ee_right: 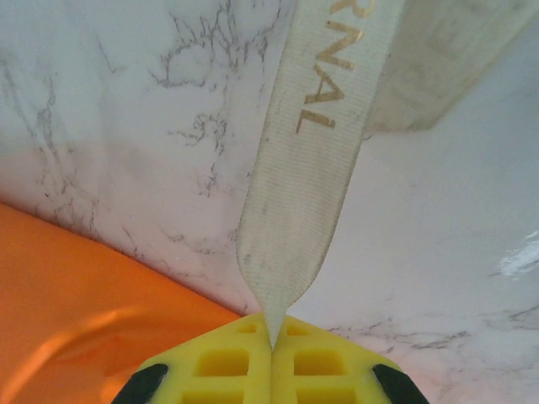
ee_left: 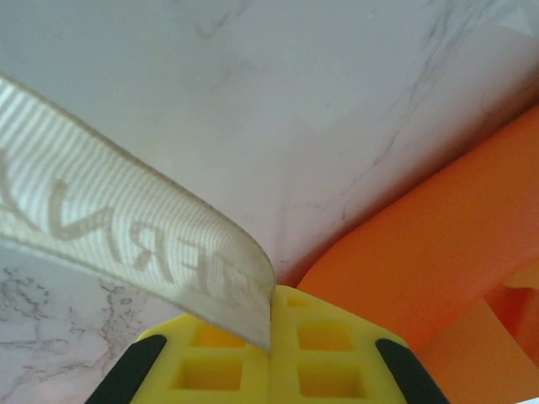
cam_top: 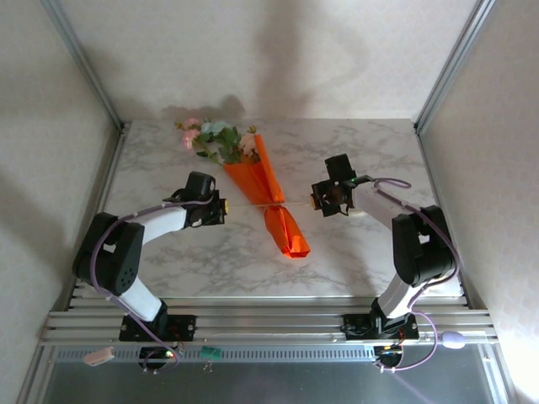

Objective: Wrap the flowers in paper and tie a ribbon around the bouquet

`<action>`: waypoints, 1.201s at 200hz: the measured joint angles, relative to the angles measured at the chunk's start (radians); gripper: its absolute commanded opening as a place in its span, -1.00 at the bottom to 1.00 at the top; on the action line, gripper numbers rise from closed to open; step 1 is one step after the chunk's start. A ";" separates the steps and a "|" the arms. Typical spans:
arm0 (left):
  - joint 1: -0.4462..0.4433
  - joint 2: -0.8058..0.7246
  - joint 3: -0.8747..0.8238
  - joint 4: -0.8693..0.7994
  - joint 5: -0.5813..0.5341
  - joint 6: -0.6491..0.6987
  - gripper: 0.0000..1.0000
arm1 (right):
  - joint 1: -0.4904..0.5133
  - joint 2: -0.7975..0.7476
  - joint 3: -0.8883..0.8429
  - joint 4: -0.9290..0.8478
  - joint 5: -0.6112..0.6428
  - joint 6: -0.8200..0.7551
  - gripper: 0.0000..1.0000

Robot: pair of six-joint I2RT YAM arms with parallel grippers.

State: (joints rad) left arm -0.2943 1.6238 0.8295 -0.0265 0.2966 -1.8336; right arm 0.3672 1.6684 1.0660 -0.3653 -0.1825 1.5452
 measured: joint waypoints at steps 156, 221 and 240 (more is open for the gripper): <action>0.054 0.060 0.130 -0.169 0.044 0.259 -0.85 | 0.034 0.068 0.190 -0.092 0.040 -0.298 -0.62; 0.055 -0.048 0.020 -0.174 0.042 0.246 0.38 | -0.175 0.177 0.185 -0.186 -0.048 -0.450 0.19; 0.043 -0.131 -0.040 -0.165 0.053 0.183 0.42 | -0.240 0.162 0.146 -0.193 -0.046 -0.476 0.20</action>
State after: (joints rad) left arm -0.2516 1.4925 0.7895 -0.1917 0.3492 -1.6505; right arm 0.1272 1.8305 1.2121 -0.5583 -0.2283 1.0695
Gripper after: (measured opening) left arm 0.700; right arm 0.599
